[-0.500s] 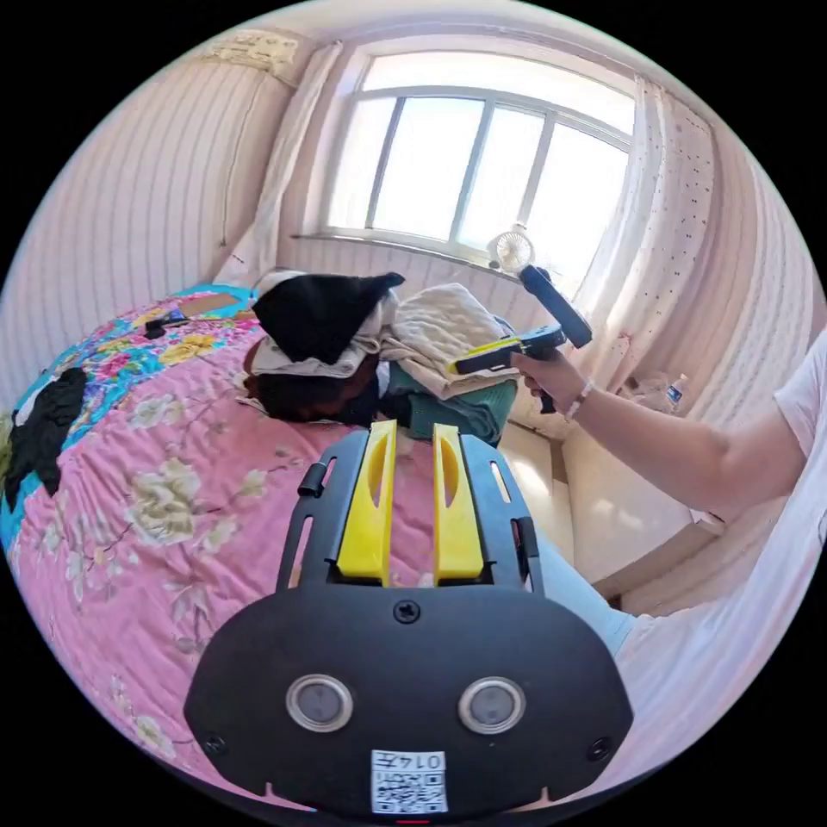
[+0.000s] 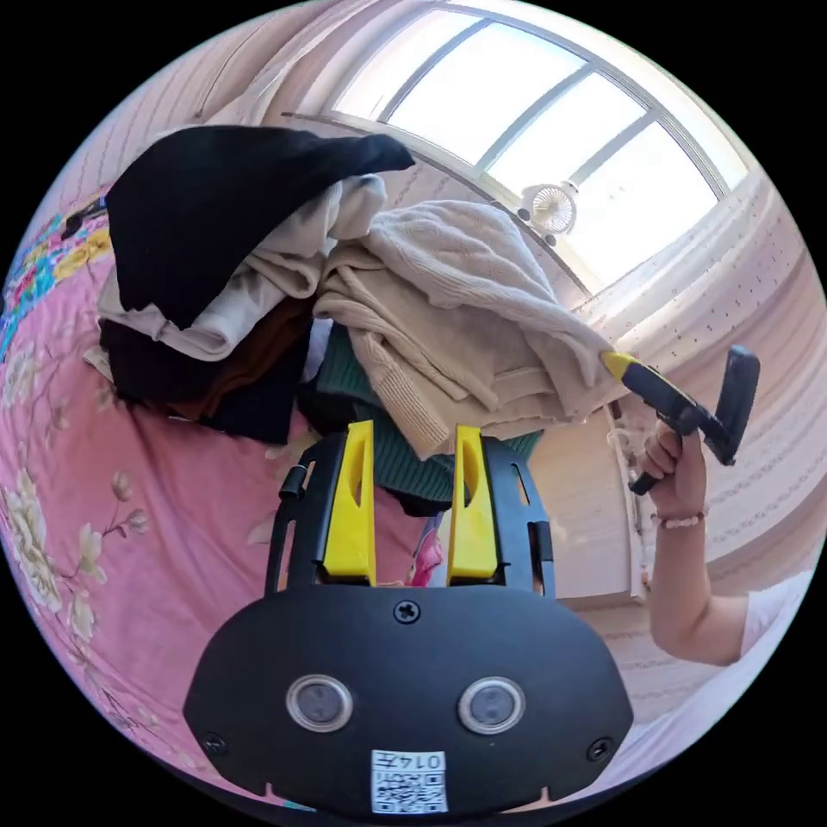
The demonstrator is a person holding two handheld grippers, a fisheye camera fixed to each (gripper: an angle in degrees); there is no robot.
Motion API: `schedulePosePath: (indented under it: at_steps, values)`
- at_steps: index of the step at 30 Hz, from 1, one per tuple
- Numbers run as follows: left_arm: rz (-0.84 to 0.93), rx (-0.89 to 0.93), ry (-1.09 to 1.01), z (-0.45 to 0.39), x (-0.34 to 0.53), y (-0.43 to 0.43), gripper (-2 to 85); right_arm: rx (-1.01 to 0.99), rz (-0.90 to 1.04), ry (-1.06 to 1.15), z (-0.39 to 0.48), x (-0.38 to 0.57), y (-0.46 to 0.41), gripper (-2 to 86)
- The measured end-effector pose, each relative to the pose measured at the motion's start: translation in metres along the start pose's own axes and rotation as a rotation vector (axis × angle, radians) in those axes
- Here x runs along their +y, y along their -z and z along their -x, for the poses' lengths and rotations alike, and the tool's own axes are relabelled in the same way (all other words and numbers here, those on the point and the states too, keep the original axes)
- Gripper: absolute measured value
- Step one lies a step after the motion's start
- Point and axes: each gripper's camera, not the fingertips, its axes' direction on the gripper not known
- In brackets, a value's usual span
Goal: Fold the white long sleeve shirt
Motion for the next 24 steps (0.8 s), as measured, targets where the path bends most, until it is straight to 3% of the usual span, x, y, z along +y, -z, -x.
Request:
schedulePosePath:
  at_steps: [1, 3, 7, 11, 15, 20, 24]
  values:
    - [0.025, 0.119, 0.056, 0.007, -0.006, -0.004, 8.7, -0.032, -0.051, -0.001, -0.007, 0.004, 0.011, 1.3]
    - [0.044, 0.142, 0.091, 0.01, -0.011, -0.001, 4.6, -0.086, -0.124, -0.025, -0.018, 0.008, 0.028, 1.3]
    - [-0.066, 0.137, -0.022, -0.015, -0.006, 0.049, 0.9, -0.087, -0.289, -0.072, -0.039, 0.021, 0.082, 1.1]
    - [-0.205, 0.269, -0.199, -0.066, 0.011, 0.112, 0.0, -0.016, -0.475, -0.077, -0.042, 0.037, 0.141, 1.0]
    - [-0.3, 0.335, -0.348, -0.101, 0.052, 0.179, -0.3, -0.079, -0.586, -0.008, -0.037, 0.043, 0.185, 0.9]
    - [-0.416, 0.36, -0.433, -0.088, 0.182, 0.314, -0.5, -0.374, -0.607, 0.217, -0.012, 0.041, 0.217, 0.6]
    - [-0.587, 0.225, -0.357, -0.075, 0.303, 0.415, -0.5, -0.674, -0.544, 0.285, 0.014, 0.026, 0.186, 0.2]
